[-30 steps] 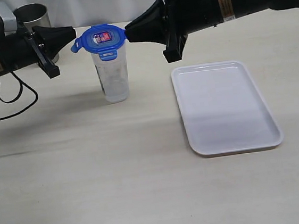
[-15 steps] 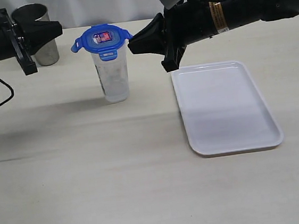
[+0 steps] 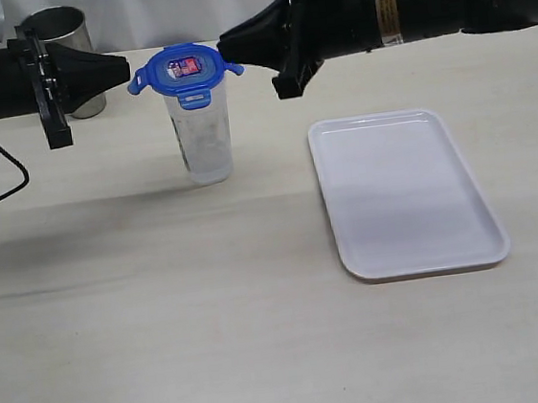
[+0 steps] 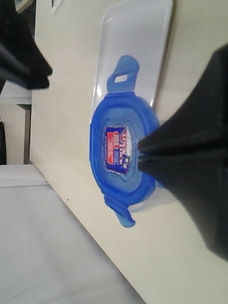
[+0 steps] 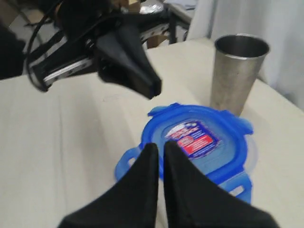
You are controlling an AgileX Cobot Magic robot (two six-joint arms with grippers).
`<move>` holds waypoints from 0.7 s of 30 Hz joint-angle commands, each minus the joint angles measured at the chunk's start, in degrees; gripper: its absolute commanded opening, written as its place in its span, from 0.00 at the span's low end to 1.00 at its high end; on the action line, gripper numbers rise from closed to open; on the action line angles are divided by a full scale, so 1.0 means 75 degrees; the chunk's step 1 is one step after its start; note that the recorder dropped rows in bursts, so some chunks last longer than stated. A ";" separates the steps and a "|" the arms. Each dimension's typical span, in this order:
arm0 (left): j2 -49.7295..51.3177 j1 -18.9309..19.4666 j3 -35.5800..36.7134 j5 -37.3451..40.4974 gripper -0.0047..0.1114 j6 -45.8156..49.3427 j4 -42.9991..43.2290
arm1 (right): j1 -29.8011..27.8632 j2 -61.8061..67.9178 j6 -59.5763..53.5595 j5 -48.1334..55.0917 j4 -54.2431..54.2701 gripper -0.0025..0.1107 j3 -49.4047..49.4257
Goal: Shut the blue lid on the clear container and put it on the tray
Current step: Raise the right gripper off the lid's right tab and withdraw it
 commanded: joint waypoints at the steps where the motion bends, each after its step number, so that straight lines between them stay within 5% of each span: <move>1: -0.0052 -0.0068 -0.0035 -0.0047 0.04 0.0029 -0.0236 | 0.0502 -0.0091 0.1210 0.2118 -0.1030 0.06 -0.0514; 8: -0.0052 -0.0068 -0.0035 -0.0047 0.04 0.0029 -0.0282 | 0.1216 -0.0263 0.2510 0.5231 -0.1595 0.06 -0.1566; 14: -0.0052 -0.0068 -0.0035 0.0126 0.04 0.0029 -0.0458 | 0.2082 -0.0256 0.0548 1.1854 -0.1538 0.06 -0.1970; 16: -0.0052 -0.0068 -0.0035 0.0126 0.04 0.0029 -0.0458 | 0.2034 -0.0256 -0.1852 1.1850 0.0823 0.06 -0.2422; 19: -0.0052 -0.0068 -0.0035 0.0149 0.04 0.0029 -0.0455 | 0.1555 -0.0143 -0.7848 1.1774 0.7608 0.06 -0.3628; 21: -0.0052 -0.0068 -0.0035 0.0147 0.04 0.0029 -0.0432 | 0.1276 -0.0021 -1.0585 1.2709 1.1217 0.06 -0.4382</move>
